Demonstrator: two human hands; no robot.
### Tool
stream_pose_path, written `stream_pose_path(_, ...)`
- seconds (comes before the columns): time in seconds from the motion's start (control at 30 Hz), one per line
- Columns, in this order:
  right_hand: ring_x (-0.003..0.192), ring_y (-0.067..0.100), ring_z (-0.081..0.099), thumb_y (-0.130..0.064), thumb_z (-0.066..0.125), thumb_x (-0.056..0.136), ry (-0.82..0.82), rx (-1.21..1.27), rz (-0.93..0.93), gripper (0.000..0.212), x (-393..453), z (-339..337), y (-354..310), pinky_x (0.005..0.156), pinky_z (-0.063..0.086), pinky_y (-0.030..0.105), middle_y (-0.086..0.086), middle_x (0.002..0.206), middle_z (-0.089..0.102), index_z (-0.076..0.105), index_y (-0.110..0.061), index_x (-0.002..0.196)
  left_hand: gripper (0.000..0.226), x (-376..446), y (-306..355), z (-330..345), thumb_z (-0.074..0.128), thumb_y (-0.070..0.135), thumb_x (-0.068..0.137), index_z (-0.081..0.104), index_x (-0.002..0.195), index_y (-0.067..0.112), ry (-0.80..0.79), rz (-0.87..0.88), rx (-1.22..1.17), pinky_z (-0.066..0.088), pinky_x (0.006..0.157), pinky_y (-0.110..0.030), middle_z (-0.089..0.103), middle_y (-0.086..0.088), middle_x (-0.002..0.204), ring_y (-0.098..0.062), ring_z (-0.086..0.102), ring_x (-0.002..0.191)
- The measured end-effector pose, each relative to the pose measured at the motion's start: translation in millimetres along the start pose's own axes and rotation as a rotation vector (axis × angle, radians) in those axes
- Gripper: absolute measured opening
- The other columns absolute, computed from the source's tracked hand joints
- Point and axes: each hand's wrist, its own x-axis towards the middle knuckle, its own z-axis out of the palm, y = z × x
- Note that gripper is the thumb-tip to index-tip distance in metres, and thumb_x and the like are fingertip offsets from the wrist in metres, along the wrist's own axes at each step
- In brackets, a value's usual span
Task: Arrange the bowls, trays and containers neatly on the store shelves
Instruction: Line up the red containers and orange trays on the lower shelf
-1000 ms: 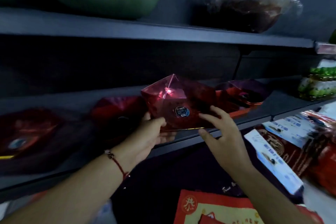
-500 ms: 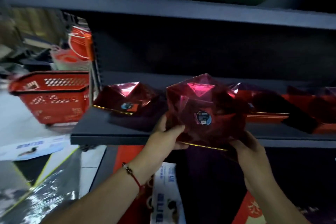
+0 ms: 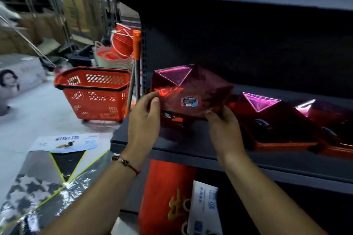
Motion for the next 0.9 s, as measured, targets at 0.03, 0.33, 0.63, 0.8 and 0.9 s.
stream_pose_path(0.03,0.102,0.005,0.063,-0.017,0.058,0.091,-0.026,-0.028,-0.016,0.025,7,10,4,0.088,0.046,0.022,-0.009,0.106,0.071,0.064,-0.021,0.114,0.026,8,-6,-4,0.048,0.018,0.097,0.065,0.117,0.022,0.021,0.011,0.053,0.044,0.095,-0.017,0.067,0.007,0.114,0.000,0.057,0.102)
stream_pose_path(0.33,0.146,0.022,0.012,-0.016,0.043,0.094,-0.081,-0.374,0.238,0.066,32,55,40,0.108,0.010,0.018,0.012,0.161,0.002,0.014,-0.001,0.151,0.047,39,-47,-10,0.038,0.007,0.092,0.057,0.132,0.021,-0.013,-0.105,0.239,0.049,0.091,-0.041,0.067,-0.007,0.120,-0.032,0.061,0.109)
stream_pose_path(0.63,0.077,0.003,0.047,-0.009,0.044,0.092,-0.097,-0.255,0.244,0.072,30,55,39,0.064,0.036,0.013,-0.003,0.114,0.052,0.006,-0.012,0.153,0.045,36,-58,-10,0.037,0.027,0.093,0.057,0.132,0.018,-0.038,-0.186,0.272,0.050,0.093,-0.053,0.066,-0.015,0.119,-0.037,0.060,0.110)
stream_pose_path(0.8,0.112,0.027,0.056,-0.026,0.053,0.091,-0.178,-0.535,0.158,0.048,31,35,24,0.086,0.040,0.027,0.007,0.121,0.062,0.040,-0.012,0.135,0.043,22,-43,-6,0.044,0.026,0.100,0.048,0.139,0.009,-0.117,0.096,0.549,0.022,0.116,-0.035,0.038,-0.011,0.151,-0.024,0.030,0.141)
stream_pose_path(0.9,0.129,0.020,0.045,-0.029,0.051,0.096,-0.303,-0.715,-0.079,0.043,13,3,6,0.090,0.030,0.016,0.003,0.136,0.053,0.046,-0.017,0.136,0.046,7,-24,9,0.046,0.032,0.098,0.046,0.141,0.015,-0.208,0.270,0.675,0.009,0.120,-0.041,0.032,-0.011,0.154,-0.030,0.016,0.146)
